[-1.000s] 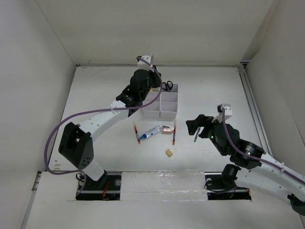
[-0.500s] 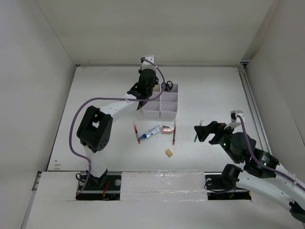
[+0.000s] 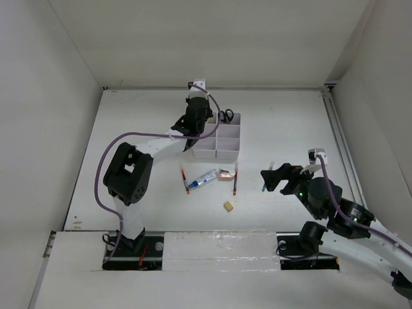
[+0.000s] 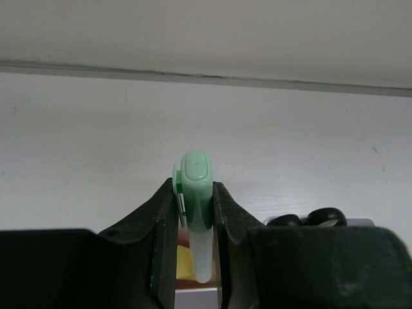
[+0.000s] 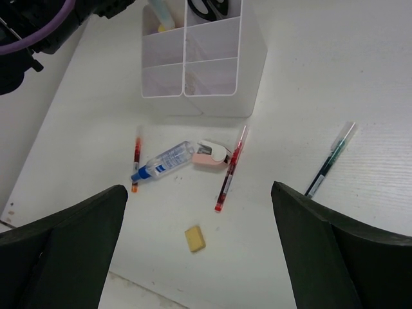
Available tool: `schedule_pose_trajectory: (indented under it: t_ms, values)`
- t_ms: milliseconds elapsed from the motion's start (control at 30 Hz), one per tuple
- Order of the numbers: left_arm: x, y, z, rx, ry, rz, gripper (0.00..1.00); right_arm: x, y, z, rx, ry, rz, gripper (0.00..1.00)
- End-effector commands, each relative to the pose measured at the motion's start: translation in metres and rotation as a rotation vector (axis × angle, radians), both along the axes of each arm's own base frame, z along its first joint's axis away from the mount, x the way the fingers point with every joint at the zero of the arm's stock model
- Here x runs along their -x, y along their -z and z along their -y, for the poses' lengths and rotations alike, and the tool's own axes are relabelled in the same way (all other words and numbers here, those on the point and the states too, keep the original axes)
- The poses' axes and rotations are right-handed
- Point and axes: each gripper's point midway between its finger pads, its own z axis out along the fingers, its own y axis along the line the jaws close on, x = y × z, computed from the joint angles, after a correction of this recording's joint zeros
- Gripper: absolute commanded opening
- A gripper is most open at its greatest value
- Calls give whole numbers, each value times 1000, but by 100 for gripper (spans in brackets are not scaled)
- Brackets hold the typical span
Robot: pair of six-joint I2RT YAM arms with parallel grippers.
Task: Sort the stationery into containers
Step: Place the stationery into the container, then grab a piece of stationery with the right arm
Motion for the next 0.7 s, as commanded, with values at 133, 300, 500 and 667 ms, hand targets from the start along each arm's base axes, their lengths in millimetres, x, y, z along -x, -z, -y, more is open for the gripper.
schedule_pose_trajectory:
  t_ms: [133, 300, 500, 667]
  values:
    - [9, -6, 7, 62, 50, 29, 53, -5, -3, -8, 20, 1, -8, 100]
    - [24, -39, 5, 138, 67, 34, 95, -20, 18, -13, 104, 102, -121, 100]
    - [60, -101, -13, 176, 8, 37, 100, -53, 45, -1, 202, 354, -288, 100]
    - [102, -133, -37, 256, -27, -44, 100, -81, 77, 5, 259, 398, -410, 100]
